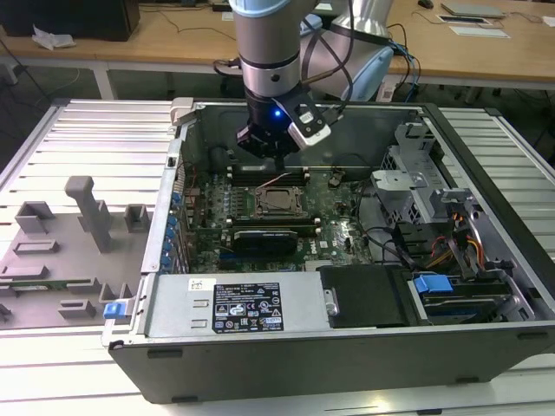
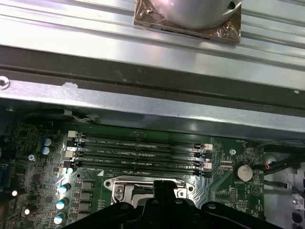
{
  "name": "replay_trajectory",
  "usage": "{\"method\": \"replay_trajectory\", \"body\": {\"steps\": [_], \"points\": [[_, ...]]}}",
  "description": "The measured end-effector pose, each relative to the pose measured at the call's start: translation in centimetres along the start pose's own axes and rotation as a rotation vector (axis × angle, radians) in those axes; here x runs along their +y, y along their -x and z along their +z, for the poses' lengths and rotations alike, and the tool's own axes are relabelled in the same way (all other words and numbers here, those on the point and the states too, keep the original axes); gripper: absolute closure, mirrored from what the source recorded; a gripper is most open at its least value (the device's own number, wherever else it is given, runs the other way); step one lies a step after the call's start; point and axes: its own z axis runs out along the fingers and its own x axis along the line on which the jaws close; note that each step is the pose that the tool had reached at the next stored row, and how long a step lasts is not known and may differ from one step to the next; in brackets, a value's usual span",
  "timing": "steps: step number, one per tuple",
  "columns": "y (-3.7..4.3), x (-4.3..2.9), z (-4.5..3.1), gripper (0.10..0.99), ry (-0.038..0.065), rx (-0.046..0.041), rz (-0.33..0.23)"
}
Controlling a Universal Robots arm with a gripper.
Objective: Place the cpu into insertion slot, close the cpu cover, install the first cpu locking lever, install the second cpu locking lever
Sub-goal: 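Install the first cpu locking lever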
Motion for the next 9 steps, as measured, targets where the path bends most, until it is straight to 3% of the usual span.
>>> {"method": "replay_trajectory", "body": {"steps": [1,3,9], "points": [[-0.03,-0.01,0.06,0.980,0.003,-0.0005,0.001],[-0.10,-0.05,0.32,0.980,0.023,-0.0038,0.003],[-0.30,-0.33,1.49,0.980,0.030,-0.0046,0.004]]}}
